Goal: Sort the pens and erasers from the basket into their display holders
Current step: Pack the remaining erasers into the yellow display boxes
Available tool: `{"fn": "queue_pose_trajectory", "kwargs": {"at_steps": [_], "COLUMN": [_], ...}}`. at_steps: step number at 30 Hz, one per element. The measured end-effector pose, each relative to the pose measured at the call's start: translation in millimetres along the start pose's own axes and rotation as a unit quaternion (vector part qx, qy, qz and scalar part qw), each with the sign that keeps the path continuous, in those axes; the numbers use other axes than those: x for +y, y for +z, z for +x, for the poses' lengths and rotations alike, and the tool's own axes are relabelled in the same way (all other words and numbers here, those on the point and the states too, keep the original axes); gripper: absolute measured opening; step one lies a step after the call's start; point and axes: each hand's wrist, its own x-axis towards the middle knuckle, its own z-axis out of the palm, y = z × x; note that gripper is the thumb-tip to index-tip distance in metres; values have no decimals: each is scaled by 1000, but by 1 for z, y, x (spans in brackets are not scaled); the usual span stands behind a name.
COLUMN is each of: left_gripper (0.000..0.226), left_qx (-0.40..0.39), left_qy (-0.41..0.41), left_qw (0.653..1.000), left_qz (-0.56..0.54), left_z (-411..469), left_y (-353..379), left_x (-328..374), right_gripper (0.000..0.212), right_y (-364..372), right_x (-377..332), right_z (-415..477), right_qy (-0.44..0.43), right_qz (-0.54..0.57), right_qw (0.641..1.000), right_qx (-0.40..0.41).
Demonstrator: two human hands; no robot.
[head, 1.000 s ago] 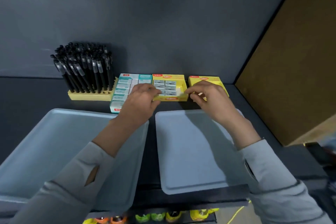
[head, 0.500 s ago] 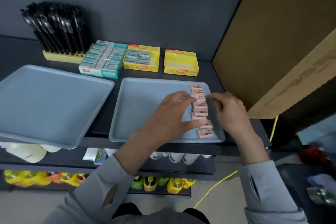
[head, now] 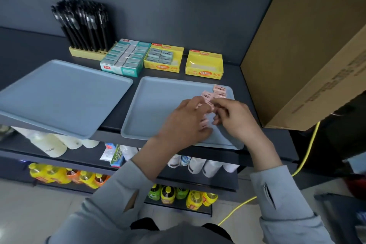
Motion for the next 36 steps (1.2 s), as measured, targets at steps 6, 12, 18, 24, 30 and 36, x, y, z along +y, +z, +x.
{"fn": "queue_pose_trajectory", "kwargs": {"at_steps": [6,12,18,24,30,36], "left_gripper": [52,65,60,42,46,24], "left_qx": [34,-6,-40,-27,-43,-3], "left_qy": [-69,-62,-98,-109,-66,-128], "left_qw": [996,988,975,987,977,977], "left_qz": [48,138,196,118,200,172], "left_z": [0,4,10,10,9,13], "left_y": [-13,-16,-18,-20,-19,-11], "left_x": [-37,-42,-36,-28,-30,-36], "right_gripper": [24,25,14,23,23,14], "right_y": [4,15,16,19,18,19], "right_x": [-11,-23,-27,-26,-25,-29], "right_z": [17,34,30,26,27,24], "right_qy": [-45,-75,-99,-66,-54,-76], "right_qz": [-24,-162,-98,-84,-130,-132], "right_qw": [996,984,990,994,989,988], "right_qx": [76,24,-27,-30,-39,-39]}}
